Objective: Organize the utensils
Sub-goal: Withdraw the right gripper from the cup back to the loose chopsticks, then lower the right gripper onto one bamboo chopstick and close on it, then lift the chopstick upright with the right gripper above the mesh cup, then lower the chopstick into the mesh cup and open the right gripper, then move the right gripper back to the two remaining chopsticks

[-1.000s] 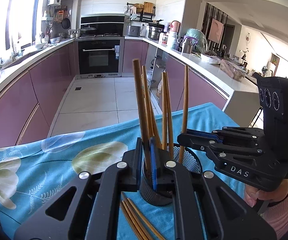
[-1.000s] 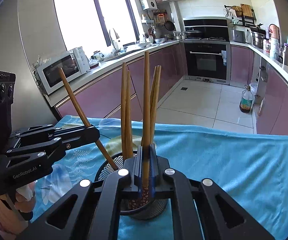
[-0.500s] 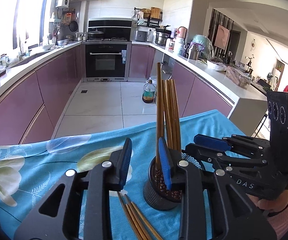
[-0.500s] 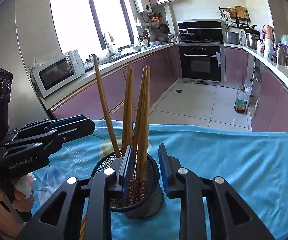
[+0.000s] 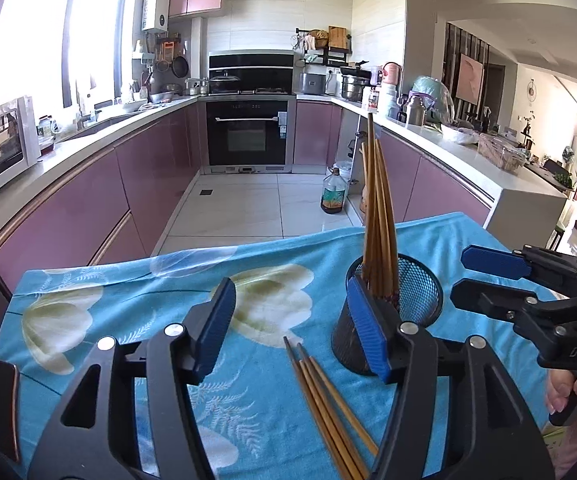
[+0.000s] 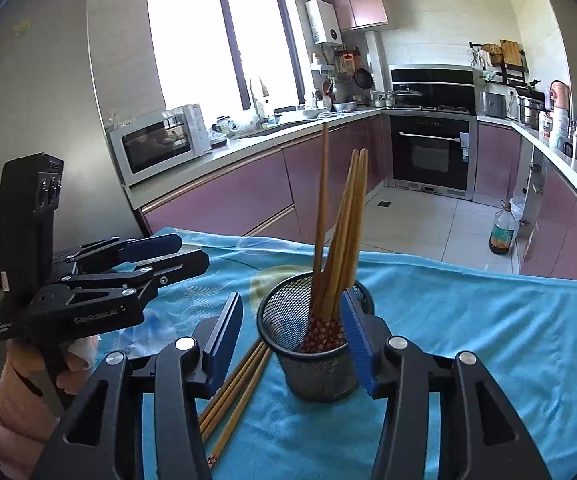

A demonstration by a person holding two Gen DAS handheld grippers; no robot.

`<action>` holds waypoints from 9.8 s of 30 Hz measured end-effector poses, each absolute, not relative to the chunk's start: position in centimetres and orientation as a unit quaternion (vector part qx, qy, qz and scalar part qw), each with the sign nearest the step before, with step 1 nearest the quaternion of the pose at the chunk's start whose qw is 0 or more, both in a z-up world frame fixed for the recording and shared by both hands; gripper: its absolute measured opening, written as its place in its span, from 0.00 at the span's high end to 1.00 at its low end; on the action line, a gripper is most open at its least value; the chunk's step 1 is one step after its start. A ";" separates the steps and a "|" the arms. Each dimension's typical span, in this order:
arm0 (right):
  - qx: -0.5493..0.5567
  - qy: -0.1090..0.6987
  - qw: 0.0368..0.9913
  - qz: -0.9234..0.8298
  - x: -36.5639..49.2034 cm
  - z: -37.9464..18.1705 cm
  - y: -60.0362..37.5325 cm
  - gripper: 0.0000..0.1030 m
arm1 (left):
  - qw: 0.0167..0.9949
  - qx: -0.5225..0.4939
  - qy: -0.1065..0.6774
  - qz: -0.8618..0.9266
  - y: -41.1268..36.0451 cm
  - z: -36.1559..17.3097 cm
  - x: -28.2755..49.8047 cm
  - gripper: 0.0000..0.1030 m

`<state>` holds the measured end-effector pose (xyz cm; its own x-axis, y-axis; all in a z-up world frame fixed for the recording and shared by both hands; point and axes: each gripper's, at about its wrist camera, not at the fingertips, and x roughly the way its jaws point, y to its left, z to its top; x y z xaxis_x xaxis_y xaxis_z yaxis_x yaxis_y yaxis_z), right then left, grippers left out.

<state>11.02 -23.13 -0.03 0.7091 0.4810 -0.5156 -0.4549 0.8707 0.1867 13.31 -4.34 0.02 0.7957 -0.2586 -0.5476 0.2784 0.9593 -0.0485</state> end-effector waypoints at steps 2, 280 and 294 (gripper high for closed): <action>0.021 0.293 0.918 0.267 10.4 -0.5 -22.9 0.52 | 0.945 0.018 0.297 -0.136 -3.7 -0.6 12.8 0.43; 0.014 0.447 0.842 0.301 11.4 -10.9 -16.1 0.69 | 0.873 0.006 0.452 -0.182 -3.6 -11.4 8.5 0.70; -0.026 0.454 0.846 0.277 11.1 -10.7 -16.6 0.83 | 0.871 -0.010 0.454 -0.185 -3.5 -11.7 9.1 0.75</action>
<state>11.08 -16.64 -10.71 0.4334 0.4455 -0.7834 -0.4925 0.8451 0.2081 9.09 -3.53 -11.75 0.5189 -0.3318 -0.7878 0.3143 0.9311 -0.1851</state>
